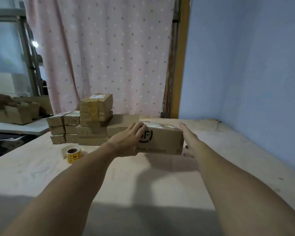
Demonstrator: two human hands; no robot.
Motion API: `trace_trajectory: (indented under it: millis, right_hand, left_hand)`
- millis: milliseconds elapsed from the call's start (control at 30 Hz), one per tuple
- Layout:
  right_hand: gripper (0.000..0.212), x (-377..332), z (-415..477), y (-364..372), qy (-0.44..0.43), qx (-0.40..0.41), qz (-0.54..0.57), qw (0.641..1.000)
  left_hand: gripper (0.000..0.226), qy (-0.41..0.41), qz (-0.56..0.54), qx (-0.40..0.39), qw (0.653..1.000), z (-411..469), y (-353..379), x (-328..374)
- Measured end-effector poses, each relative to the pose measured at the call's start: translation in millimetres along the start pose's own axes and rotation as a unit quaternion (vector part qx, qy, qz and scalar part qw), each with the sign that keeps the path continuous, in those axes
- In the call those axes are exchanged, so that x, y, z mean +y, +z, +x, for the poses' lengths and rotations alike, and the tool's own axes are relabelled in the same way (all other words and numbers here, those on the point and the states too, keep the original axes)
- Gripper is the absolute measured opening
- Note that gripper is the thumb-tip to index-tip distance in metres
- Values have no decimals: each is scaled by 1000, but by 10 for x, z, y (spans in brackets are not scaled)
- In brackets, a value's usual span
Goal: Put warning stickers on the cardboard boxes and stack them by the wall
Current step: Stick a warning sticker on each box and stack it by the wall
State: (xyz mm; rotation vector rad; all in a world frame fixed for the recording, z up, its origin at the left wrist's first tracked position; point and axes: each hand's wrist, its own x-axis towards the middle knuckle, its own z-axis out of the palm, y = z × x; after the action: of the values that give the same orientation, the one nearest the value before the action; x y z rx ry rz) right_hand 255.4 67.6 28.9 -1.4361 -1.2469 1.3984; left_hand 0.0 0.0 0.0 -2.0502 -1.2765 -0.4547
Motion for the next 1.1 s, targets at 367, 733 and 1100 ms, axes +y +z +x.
trace_trajectory:
  millis: [367,733,1100]
  right_hand:
    - [30,597,178,158,17,-9,45,999]
    - [20,816,315,290,-14,-32,-28,999]
    - [33,622,317,307,26,-69,-97,993]
  left_hand:
    - [118,9,-45,-132,990,-329,319,10]
    - [17,-294,-225,-52,927,-366,561,71]
    - [34,-548,-481,-21,684,-294,639,25]
